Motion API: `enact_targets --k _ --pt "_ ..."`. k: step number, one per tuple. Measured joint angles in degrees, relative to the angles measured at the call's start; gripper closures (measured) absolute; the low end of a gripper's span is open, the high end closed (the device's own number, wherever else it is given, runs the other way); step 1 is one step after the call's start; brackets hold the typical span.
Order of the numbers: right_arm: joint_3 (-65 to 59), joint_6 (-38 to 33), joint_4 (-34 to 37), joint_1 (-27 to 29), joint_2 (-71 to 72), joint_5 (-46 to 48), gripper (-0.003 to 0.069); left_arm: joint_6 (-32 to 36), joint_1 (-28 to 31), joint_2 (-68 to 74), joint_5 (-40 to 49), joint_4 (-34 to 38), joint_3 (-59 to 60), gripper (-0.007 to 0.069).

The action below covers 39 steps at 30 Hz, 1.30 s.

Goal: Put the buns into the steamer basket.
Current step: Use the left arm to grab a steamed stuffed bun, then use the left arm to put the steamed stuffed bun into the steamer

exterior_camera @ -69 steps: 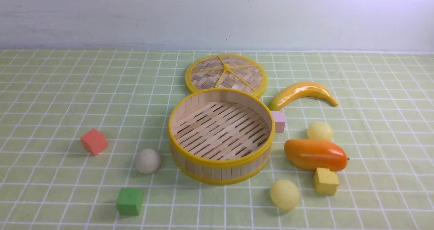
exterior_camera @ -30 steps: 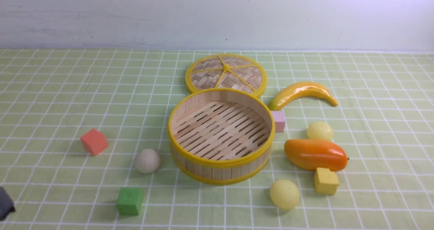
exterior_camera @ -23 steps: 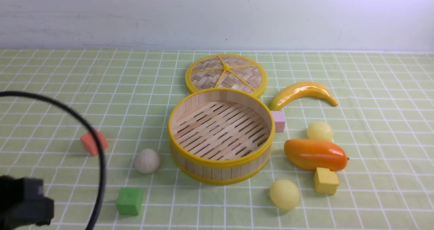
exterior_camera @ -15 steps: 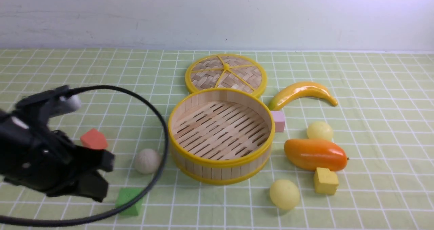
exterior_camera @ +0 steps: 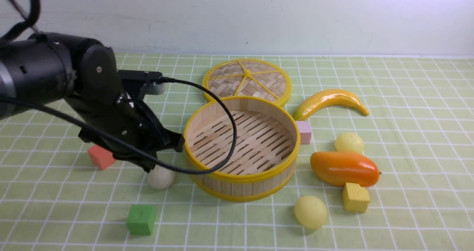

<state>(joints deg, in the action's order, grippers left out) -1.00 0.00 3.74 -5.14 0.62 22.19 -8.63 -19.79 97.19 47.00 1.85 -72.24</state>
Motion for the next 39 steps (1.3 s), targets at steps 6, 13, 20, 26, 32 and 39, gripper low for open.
enact_targets --k 6,13,20,26,32,39 --pt "0.0 0.0 0.0 0.0 0.0 0.0 0.042 0.0 0.2 7.0 -0.2 -0.6 -4.9 0.0399" --pt "0.0 0.0 0.0 0.0 0.0 0.0 0.042 0.0 0.2 11.4 -0.5 -1.8 -6.9 0.0331" --pt "0.0 0.0 0.0 0.0 0.0 0.0 0.042 -0.1 0.2 13.4 -0.8 -2.3 -7.1 0.0375" --pt "0.0 0.0 0.0 0.0 0.0 0.0 0.042 -0.1 0.2 13.9 -1.7 -2.6 -7.1 0.0418" --pt "0.0 0.0 0.0 0.0 0.0 0.0 0.042 -0.2 0.2 13.6 -1.0 -3.1 -7.2 0.0629" --pt "0.0 0.0 0.0 0.0 0.0 0.0 0.042 1.6 -0.6 3.7 0.5 -2.2 -7.2 0.0638"
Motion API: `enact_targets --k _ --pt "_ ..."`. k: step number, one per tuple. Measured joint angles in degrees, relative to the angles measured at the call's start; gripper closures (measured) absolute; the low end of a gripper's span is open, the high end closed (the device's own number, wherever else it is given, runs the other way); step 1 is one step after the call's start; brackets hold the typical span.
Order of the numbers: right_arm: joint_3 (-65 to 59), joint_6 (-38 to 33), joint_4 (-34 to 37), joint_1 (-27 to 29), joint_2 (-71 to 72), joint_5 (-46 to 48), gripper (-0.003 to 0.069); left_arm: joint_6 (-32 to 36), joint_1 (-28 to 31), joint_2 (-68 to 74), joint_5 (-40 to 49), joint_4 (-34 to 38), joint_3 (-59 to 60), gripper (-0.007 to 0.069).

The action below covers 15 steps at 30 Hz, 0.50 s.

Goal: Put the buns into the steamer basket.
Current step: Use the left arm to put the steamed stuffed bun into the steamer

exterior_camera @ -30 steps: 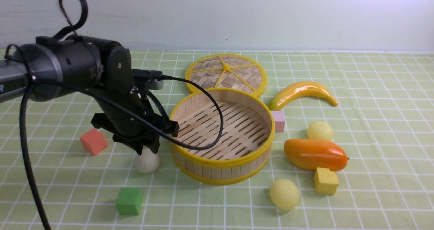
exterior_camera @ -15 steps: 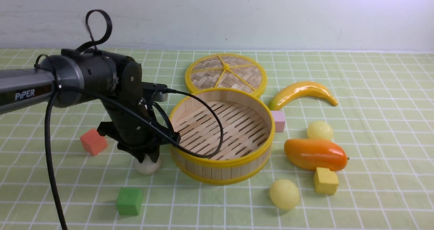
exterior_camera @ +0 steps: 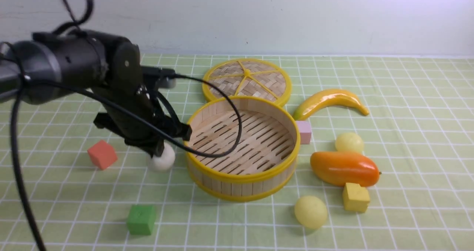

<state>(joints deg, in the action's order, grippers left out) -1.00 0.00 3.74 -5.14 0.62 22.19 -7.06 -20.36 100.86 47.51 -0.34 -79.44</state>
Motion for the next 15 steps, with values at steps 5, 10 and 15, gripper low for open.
enact_targets --k 5,10,15 --pt "0.0 0.0 0.0 0.0 0.0 0.0 0.042 4.6 -5.2 -2.8 -5.4 4.0 -0.3 0.0638" --pt "0.0 0.0 0.0 0.0 0.0 0.0 0.042 5.3 -7.7 3.1 -13.8 4.4 -0.3 0.0638" --pt "0.0 0.0 0.0 0.0 0.0 0.0 0.042 5.3 -7.2 9.7 -13.7 3.5 -3.2 0.0606"
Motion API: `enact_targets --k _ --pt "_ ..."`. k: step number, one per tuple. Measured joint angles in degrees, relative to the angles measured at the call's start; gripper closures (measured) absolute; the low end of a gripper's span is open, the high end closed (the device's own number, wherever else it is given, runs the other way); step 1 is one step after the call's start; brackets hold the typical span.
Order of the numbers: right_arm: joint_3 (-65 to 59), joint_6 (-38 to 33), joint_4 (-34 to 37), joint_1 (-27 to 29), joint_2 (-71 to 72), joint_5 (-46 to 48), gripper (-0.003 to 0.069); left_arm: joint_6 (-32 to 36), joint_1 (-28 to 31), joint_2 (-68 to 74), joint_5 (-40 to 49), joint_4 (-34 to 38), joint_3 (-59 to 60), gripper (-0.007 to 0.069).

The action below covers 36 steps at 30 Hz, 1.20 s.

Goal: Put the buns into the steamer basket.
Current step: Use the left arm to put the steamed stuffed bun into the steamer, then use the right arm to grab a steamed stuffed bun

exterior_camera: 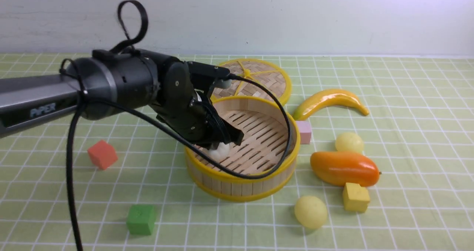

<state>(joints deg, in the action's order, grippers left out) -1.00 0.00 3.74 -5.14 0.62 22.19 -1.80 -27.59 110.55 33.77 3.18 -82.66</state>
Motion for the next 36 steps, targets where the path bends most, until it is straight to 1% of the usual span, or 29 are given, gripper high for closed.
enact_targets --k 1,3,6,8,11,12,14,15,16,18,19,21,23,24,26,27,29,30,31,32,33,36 --pt "0.0 0.0 0.0 0.0 0.0 0.0 0.042 0.0 0.0 0.2 0.1 0.0 -0.3 0.0602" --pt "0.0 0.0 0.0 0.0 0.0 0.0 0.042 0.0 0.0 1.4 1.4 -0.1 -1.9 0.0538" --pt "0.0 0.0 0.0 0.0 0.0 0.0 0.042 0.0 0.0 1.5 2.3 -0.1 -3.5 0.0414" --pt "0.0 0.0 0.0 0.0 0.0 0.0 0.042 -0.9 0.0 1.5 4.3 -0.1 -5.1 0.0301" --pt "0.0 0.0 0.0 0.0 0.0 0.0 0.042 -2.6 0.0 0.7 8.7 -0.1 -7.3 0.0206" --pt "0.0 0.0 0.0 0.0 0.0 0.0 0.042 -3.0 0.0 -0.7 11.0 -0.1 -7.9 0.0193" --pt "0.0 0.0 0.0 0.0 0.0 0.0 0.042 -3.4 0.0 -2.9 12.5 -0.2 -8.0 0.0206" --pt "0.0 0.0 0.0 0.0 0.0 0.0 0.042 -3.7 0.0 -6.9 13.1 -0.2 -7.4 0.028" --pt "0.0 0.0 0.0 0.0 0.0 0.0 0.042 -3.8 0.0 -9.4 12.6 -0.1 -6.3 0.0332" --pt "0.0 0.0 0.0 0.0 0.0 0.0 0.042 -3.8 0.0 -17.7 10.0 1.2 -2.1 0.0506" --pt "0.0 0.0 0.0 0.0 0.0 0.0 0.042 -3.8 0.0 -20.9 8.4 1.7 0.2 0.0565" --pt "0.0 0.0 0.0 0.0 0.0 0.0 0.042 -3.3 0.0 -28.4 4.3 3.7 6.3 0.0638" --pt "0.0 0.0 0.0 0.0 0.0 0.0 0.042 -2.9 0.0 -33.2 0.9 5.1 11.7 0.0638" --pt "0.0 0.0 0.0 0.0 0.0 0.0 0.042 -2.7 0.0 -39.3 -2.6 6.8 18.3 0.0638" --pt "0.0 0.0 0.0 0.0 0.0 0.0 0.042 -2.5 0.0 -46.4 -7.3 8.6 26.9 0.0638" --pt "0.0 0.0 0.0 0.0 0.0 0.0 0.042 -2.5 0.0 -47.1 -7.8 8.7 26.9 0.0638" --pt "0.0 0.0 0.0 0.0 0.0 0.0 0.042 -2.5 0.0 -56.7 -12.8 9.8 39.4 0.0638" --pt "0.0 0.0 0.0 0.0 0.0 0.0 0.042 -2.5 0.0 -60.2 -14.2 10.0 43.3 0.0638" --pt "0.0 0.0 0.0 0.0 0.0 0.0 0.042 -2.5 0.0 -62.4 -14.7 10.0 44.1 0.0638" --pt "0.0 0.0 0.0 0.0 0.0 0.0 0.042 -2.5 0.0 -67.4 -16.6 10.2 49.9 0.0638" --pt "0.0 0.0 0.0 0.0 0.0 0.0 0.042 -2.5 0.0 -71.1 -17.8 10.2 53.3 0.0638" --pt "0.0 0.0 0.0 0.0 0.0 0.0 0.042 -2.5 0.0 -80.7 -20.9 10.5 60.9 0.0638"
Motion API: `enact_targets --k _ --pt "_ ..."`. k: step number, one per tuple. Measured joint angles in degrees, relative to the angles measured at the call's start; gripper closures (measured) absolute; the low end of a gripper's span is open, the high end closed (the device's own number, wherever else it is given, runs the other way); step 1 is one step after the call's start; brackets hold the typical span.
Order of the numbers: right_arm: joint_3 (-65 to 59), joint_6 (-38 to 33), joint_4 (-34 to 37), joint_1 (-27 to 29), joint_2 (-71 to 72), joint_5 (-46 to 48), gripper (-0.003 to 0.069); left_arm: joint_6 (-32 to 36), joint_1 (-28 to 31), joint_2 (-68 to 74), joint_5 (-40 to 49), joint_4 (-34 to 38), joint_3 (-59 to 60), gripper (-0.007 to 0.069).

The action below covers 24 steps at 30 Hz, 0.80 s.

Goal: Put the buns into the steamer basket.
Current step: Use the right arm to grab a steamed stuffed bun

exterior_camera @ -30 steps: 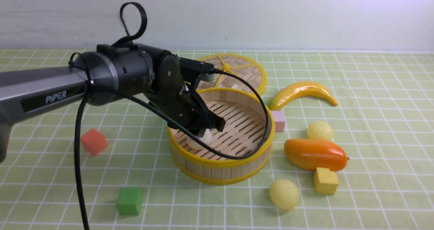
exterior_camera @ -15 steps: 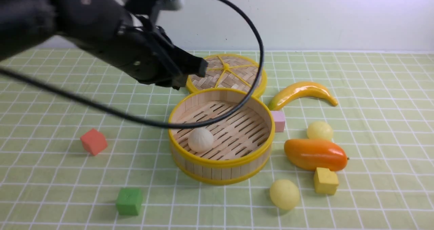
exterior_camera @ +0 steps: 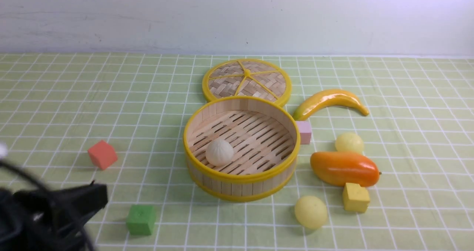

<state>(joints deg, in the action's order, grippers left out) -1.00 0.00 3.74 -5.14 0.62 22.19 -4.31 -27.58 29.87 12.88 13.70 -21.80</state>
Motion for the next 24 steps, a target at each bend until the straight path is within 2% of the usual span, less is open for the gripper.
enact_targets --k 3,6,7,10,13,16,19,20,21,22,23,24 --pt "-0.1 1.3 2.0 0.0 0.0 -1.0 0.042 0.0 0.0 -7.8 -2.5 0.1 4.9 0.0638" --pt "-0.6 7.2 11.9 0.0 0.0 -6.7 0.042 0.0 0.0 -19.6 -4.1 0.2 10.5 0.0638" --pt "-0.6 7.7 12.7 0.0 0.0 -7.2 0.042 0.0 0.0 -20.2 -4.3 0.2 11.1 0.0638" --pt "-0.6 12.8 24.7 0.0 0.0 -15.7 0.042 0.0 0.0 -27.8 -5.0 0.0 16.5 0.0638" --pt "1.1 13.9 30.4 0.0 -0.1 -16.1 0.042 -0.1 0.0 -28.9 -5.8 0.5 19.1 0.0638" --pt "6.7 12.9 31.0 0.0 -3.2 -9.3 0.042 -0.1 0.0 -28.9 -6.0 0.8 19.8 0.0638" --pt "21.7 6.0 27.1 0.0 -17.2 9.2 0.042 -0.1 0.0 -28.6 -5.3 1.2 20.6 0.0638" --pt "22.7 5.5 26.8 0.0 -19.3 11.5 0.042 -0.3 0.0 -28.6 -5.1 1.4 20.6 0.0638" --pt "30.7 1.7 23.4 0.0 -27.9 20.9 0.042 -0.8 0.0 -28.6 -4.4 1.9 20.7 0.0638" --pt "30.7 1.4 23.0 0.0 -29.0 21.9 0.042 -1.0 0.0 -28.6 -4.1 2.0 20.7 0.0638" --pt "37.9 -0.7 20.0 0.0 -38.5 30.0 0.042 -1.3 0.0 -28.6 -3.6 2.0 20.7 0.0638" --pt "40.6 -1.3 18.6 0.0 -41.6 33.3 0.042 -1.3 0.0 -28.6 -3.3 2.0 20.7 0.0638"
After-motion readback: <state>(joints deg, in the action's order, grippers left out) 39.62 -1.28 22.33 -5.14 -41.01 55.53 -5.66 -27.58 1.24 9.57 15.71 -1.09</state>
